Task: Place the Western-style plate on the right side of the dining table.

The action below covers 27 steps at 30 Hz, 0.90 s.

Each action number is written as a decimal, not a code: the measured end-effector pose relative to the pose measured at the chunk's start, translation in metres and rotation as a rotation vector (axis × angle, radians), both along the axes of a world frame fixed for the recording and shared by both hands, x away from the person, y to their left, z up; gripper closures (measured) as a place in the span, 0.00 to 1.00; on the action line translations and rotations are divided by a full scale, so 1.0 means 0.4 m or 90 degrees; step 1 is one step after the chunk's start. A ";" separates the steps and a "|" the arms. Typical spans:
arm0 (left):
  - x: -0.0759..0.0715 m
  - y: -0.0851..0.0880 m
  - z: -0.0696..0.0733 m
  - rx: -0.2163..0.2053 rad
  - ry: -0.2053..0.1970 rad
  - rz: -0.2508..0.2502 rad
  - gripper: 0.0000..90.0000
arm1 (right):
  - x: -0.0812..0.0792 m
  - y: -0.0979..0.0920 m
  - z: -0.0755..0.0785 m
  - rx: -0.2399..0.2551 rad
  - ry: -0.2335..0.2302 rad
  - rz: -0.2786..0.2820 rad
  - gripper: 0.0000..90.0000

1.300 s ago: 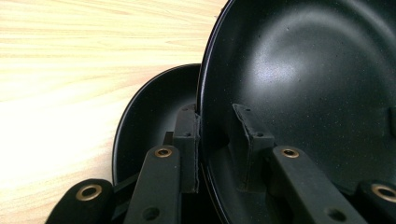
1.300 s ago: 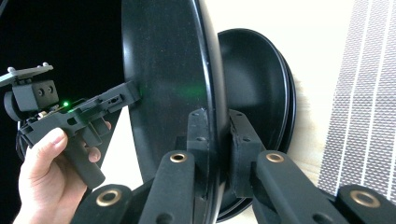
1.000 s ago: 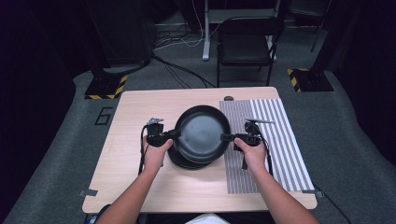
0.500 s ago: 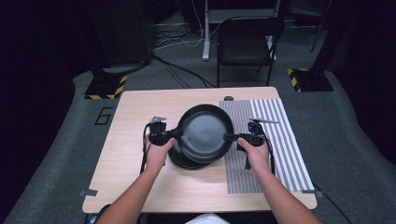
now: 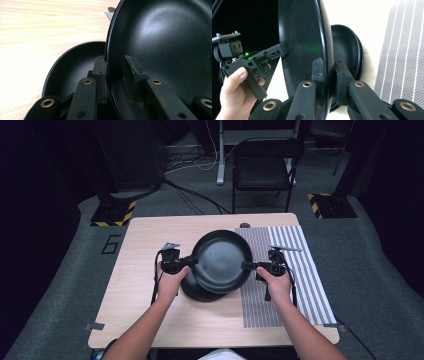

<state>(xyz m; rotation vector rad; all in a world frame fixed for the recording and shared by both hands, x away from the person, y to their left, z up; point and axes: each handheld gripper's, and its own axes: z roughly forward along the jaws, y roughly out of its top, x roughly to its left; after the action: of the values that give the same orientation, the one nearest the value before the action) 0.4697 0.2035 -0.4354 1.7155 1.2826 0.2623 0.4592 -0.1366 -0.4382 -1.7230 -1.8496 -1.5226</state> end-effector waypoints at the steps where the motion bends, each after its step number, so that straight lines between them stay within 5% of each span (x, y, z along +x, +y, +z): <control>1: 0.000 -0.002 0.001 -0.001 -0.002 -0.002 0.80 | -0.001 -0.002 0.002 -0.001 -0.002 -0.001 0.90; 27: 0.021 -0.092 0.025 -0.002 -0.002 -0.050 0.80 | -0.037 -0.091 0.022 0.007 -0.007 -0.041 0.89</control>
<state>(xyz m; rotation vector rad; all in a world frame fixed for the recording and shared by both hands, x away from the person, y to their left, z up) 0.4779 0.1668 -0.4256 1.7572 1.2100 0.2163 0.4443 -0.1729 -0.4293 -1.7899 -1.8037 -1.5652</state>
